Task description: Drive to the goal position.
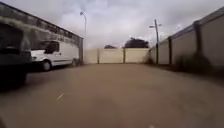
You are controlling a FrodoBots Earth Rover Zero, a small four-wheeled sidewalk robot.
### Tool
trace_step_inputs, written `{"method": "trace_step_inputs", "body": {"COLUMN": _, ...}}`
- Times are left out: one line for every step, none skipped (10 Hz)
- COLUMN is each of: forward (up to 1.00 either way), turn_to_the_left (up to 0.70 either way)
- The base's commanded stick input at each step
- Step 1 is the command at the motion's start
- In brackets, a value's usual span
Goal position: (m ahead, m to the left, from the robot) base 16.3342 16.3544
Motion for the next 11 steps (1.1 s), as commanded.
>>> {"method": "trace_step_inputs", "body": {"forward": 0.70, "turn_to_the_left": 0.00}}
{"method": "trace_step_inputs", "body": {"forward": 0.70, "turn_to_the_left": 0.00}}
{"method": "trace_step_inputs", "body": {"forward": 0.70, "turn_to_the_left": 0.00}}
{"method": "trace_step_inputs", "body": {"forward": 0.70, "turn_to_the_left": 0.00}}
{"method": "trace_step_inputs", "body": {"forward": 0.70, "turn_to_the_left": 0.00}}
{"method": "trace_step_inputs", "body": {"forward": 0.70, "turn_to_the_left": 0.00}}
{"method": "trace_step_inputs", "body": {"forward": 0.70, "turn_to_the_left": 0.00}}
{"method": "trace_step_inputs", "body": {"forward": 0.70, "turn_to_the_left": 0.00}}
{"method": "trace_step_inputs", "body": {"forward": 0.70, "turn_to_the_left": 0.00}}
{"method": "trace_step_inputs", "body": {"forward": 0.70, "turn_to_the_left": 0.00}}
{"method": "trace_step_inputs", "body": {"forward": 0.70, "turn_to_the_left": 0.00}}
